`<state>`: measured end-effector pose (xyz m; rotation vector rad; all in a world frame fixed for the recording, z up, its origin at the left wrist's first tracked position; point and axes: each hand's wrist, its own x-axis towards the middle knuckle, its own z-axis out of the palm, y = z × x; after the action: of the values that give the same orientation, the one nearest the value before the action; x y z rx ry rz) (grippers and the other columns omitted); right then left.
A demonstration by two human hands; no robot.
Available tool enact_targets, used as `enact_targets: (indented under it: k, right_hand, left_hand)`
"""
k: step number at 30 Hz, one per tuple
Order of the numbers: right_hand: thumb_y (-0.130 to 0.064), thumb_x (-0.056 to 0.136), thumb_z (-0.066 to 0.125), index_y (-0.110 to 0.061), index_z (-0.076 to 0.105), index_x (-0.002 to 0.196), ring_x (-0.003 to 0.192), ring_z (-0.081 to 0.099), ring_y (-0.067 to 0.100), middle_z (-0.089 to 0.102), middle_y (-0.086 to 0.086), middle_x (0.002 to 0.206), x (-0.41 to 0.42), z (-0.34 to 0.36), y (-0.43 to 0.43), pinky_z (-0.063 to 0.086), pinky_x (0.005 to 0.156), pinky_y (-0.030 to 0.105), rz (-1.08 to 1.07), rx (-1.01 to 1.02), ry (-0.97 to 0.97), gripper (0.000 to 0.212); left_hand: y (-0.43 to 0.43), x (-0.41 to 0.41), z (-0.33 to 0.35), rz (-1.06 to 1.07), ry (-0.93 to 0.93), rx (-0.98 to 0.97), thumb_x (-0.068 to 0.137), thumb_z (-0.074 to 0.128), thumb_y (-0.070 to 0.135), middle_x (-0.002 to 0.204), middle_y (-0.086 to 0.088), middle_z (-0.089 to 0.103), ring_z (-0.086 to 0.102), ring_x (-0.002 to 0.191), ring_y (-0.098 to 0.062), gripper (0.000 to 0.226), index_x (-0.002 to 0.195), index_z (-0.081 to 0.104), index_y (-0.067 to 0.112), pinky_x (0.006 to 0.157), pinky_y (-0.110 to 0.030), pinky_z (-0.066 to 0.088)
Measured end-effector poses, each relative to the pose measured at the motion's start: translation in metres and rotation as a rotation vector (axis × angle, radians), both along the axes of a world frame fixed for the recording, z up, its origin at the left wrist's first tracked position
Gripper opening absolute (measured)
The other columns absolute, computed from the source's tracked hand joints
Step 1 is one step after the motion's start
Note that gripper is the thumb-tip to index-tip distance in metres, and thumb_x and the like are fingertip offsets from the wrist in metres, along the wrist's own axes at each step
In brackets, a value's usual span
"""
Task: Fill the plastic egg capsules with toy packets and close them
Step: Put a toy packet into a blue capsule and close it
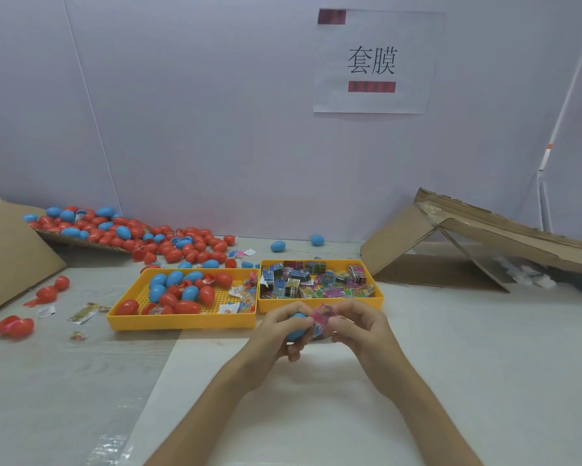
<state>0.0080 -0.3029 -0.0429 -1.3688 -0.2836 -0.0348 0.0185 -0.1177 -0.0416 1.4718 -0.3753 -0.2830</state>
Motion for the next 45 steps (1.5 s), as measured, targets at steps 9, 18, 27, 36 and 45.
enact_targets:
  k: [9, 18, 27, 36, 45]
  right_hand:
    - [0.010, 0.088, 0.064, 0.000, 0.063, 0.089, 0.065, 0.070, 0.025, 0.073, 0.015, 0.080, 0.005, -0.004, 0.000, 0.055, 0.060, 0.024, -0.145, 0.017, 0.044, 0.010]
    - [0.002, 0.088, 0.069, -0.008, 0.067, 0.079, 0.071, 0.070, 0.024, 0.073, 0.016, 0.081, 0.004, -0.003, -0.002, 0.057, 0.063, 0.025, -0.214, -0.012, -0.002, 0.013]
    - [0.001, 0.079, 0.069, -0.007, 0.058, 0.095, 0.075, 0.064, 0.020, 0.069, 0.010, 0.088, 0.002, 0.000, -0.003, 0.055, 0.064, 0.029, -0.047, -0.012, -0.002, 0.021]
    - [-0.015, 0.079, 0.070, -0.011, 0.063, 0.108, 0.079, 0.063, 0.022, 0.060, 0.011, 0.088, 0.000, 0.008, -0.003, 0.057, 0.072, 0.031, 0.135, 0.238, 0.130, 0.030]
    - [-0.010, 0.078, 0.068, -0.017, 0.071, 0.096, 0.071, 0.057, 0.020, 0.062, 0.012, 0.093, -0.004, 0.010, -0.005, 0.055, 0.072, 0.029, 0.159, 0.176, 0.118, 0.020]
  left_hand:
    - [-0.001, 0.000, 0.001, -0.083, 0.123, -0.023, 0.088, 0.057, 0.045, 0.077, -0.005, 0.051, 0.038, 0.059, -0.015, 0.026, 0.092, 0.066, 0.022, 0.056, -0.025, 0.037]
    - [-0.002, 0.001, 0.000, -0.172, 0.153, 0.009, 0.091, 0.052, 0.039, 0.089, -0.006, 0.064, 0.051, 0.068, -0.014, 0.034, 0.113, 0.065, 0.016, 0.060, -0.024, 0.042]
    - [0.000, -0.001, 0.003, -0.249, 0.202, -0.055, 0.090, 0.059, 0.036, 0.095, -0.007, 0.067, 0.056, 0.073, -0.010, 0.026, 0.108, 0.063, 0.017, 0.064, -0.022, 0.044]
    - [0.001, 0.001, -0.001, -0.226, 0.247, -0.225, 0.092, 0.065, 0.027, 0.105, -0.010, 0.061, 0.059, 0.078, -0.020, 0.023, 0.112, 0.063, 0.015, 0.072, -0.027, 0.052]
    - [0.002, 0.000, -0.002, -0.248, 0.205, -0.220, 0.095, 0.064, 0.021, 0.112, -0.016, 0.067, 0.068, 0.094, -0.034, 0.031, 0.125, 0.059, 0.013, 0.089, -0.039, 0.056]
